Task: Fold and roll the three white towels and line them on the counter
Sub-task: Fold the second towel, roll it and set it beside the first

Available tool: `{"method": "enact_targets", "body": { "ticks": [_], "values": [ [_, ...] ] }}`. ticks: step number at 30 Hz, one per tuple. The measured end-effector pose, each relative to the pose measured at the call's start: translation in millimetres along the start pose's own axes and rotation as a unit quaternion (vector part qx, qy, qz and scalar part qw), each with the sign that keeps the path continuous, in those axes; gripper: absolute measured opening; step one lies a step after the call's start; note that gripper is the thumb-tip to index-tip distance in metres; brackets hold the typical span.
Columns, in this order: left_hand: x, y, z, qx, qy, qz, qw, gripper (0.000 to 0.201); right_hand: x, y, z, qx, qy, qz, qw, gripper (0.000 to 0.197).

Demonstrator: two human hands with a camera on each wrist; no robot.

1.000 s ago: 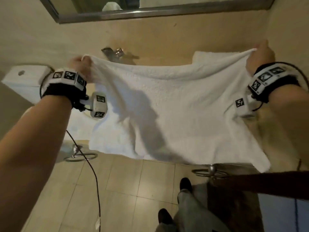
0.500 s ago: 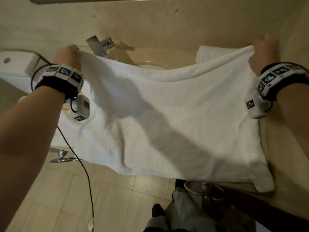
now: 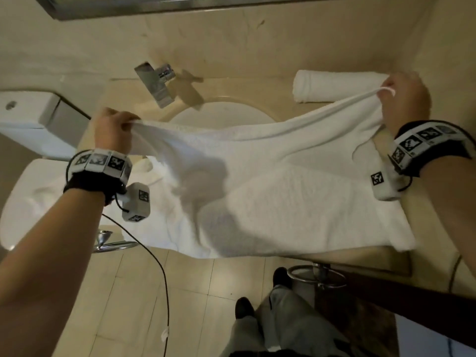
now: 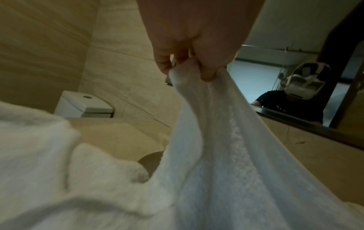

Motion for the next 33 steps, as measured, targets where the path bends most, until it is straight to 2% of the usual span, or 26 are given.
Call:
{"method": "enact_targets", "body": {
  "ticks": [6,12,15,17,20,23,27,29,31,33],
  "values": [
    [32.8,81.8,-49.0,0.035,0.105,0.079,0.991,0.03,34.0,83.4,7.1,-0.105,-0.038,0.112,0.987,0.025],
    [28.1,149.1,-96.2,0.062,0.165,0.083,0.981,0.031,34.0,160.6,9.7,-0.034,-0.015,0.207,0.978,0.03],
    [1.5,178.7,-122.0,0.096,0.141,0.046,0.984,0.028,21.3,194.4,24.1,-0.076,0.037,0.16,0.983,0.021],
    [-19.0,197.0,-137.2,0.101,0.136,0.005,0.986,0.028,10.3,214.1,32.6,-0.111,0.073,0.095,0.987,0.021],
    [-48.7,216.4,-151.7,0.096,0.135,-0.062,0.984,0.029,-6.0,237.2,39.8,-0.122,0.131,-0.012,0.984,0.022],
    [-70.5,226.1,-168.8,0.109,0.108,-0.085,0.984,0.026,-20.0,259.9,45.1,-0.138,0.164,-0.092,0.972,0.021],
    [-92.1,229.7,-179.0,0.14,0.065,-0.118,0.981,0.025,-21.7,275.8,48.2,-0.226,0.135,-0.101,0.959,0.026],
    [-99.8,225.8,-184.2,0.188,0.05,-0.166,0.967,0.033,-19.3,278.2,45.8,-0.267,0.125,-0.086,0.952,0.032],
    [-96.8,215.5,-185.0,0.227,0.035,-0.188,0.955,0.038,-16.1,271.8,36.7,-0.256,0.148,-0.063,0.953,0.036],
    [-85.1,198.8,-182.4,0.257,0.06,-0.165,0.95,0.037,-15.6,258.6,18.9,-0.21,0.164,-0.044,0.963,0.034]
  ]
}}
Point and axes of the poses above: each hand's wrist, its own y-axis away from the middle knuckle, its own x-axis out of the back of the hand, z = x × y, the point moved 8 cm from there along -y, towards the middle knuckle, and after that the axes turned 7 degrees about x, right-handed, at the moved point
